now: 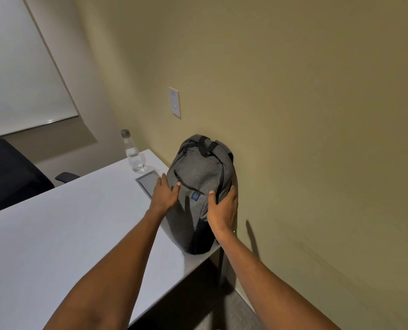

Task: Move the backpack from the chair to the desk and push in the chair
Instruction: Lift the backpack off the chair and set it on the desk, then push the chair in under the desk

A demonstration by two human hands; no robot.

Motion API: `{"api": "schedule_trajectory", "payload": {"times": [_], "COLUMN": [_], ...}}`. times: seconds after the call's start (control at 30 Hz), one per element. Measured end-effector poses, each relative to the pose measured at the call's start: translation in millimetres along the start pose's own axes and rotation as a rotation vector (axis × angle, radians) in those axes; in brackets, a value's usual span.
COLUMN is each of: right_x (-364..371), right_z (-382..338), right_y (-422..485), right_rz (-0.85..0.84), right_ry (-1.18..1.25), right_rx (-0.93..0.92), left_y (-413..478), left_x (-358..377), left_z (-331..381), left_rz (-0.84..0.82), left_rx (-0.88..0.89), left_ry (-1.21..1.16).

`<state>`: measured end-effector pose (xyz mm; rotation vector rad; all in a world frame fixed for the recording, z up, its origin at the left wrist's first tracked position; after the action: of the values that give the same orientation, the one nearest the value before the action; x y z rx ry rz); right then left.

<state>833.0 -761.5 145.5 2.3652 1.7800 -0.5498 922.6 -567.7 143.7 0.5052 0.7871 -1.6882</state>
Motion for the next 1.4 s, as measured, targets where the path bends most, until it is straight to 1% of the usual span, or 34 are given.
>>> {"api": "schedule_trajectory", "payload": {"times": [0.13, 0.17, 0.23, 0.27, 0.43, 0.63, 0.8, 0.9, 1.0, 1.13, 1.3, 1.4], "right_x": [-3, -2, -7, -8, -22, -34, -37, -33, -20, 19, 82, 128], "right_z": [11, 16, 21, 26, 48, 84, 114, 132, 138, 123, 81, 52], "right_y": [-55, -56, -89, -90, -148, -200, -255, -296, -341, -412, -514, -576], "right_rz": [-0.016, -0.02, -0.022, -0.02, -0.051, -0.147, -0.249, -0.324, -0.38, -0.429, -0.477, -0.502], "right_ry": [-0.07, -0.081, -0.108, -0.123, -0.226, -0.374, -0.429, -0.468, -0.479, -0.496, -0.531, -0.55], "right_rx": [-0.003, -0.004, -0.001, -0.002, -0.006, 0.008, 0.041, 0.064, 0.042, -0.051, -0.166, -0.216], "left_y": [-60, -61, -95, -96, -161, -223, -283, -326, -377, -454, -539, -588], "left_x": [12, 16, 26, 31, 61, 96, 122, 128, 122, 94, 39, -1], "left_z": [-15, -17, -27, -28, -39, -51, -76, -93, -109, -142, -195, -235], "left_rz": [0.009, -0.003, -0.032, -0.039, -0.078, -0.118, -0.183, -0.238, -0.262, -0.23, -0.157, -0.115], "left_rx": [0.03, 0.035, 0.018, 0.024, -0.041, -0.069, -0.082, -0.068, 0.001, 0.08, 0.071, 0.104], "left_ry": [-0.015, -0.005, -0.012, -0.001, 0.046, 0.111, 0.176, 0.269, 0.319, 0.351, 0.327, 0.311]}}
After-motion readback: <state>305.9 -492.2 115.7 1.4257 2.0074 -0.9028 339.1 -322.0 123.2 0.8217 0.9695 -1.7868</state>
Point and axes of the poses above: each hand's wrist, its own y-axis towards the middle knuckle, its own x-axis out of the palm, z = x × y, the point moved 6 cm from there along y, towards the middle knuckle, and after that the axes turned 15 degrees about -z, right-handed, at the moved point
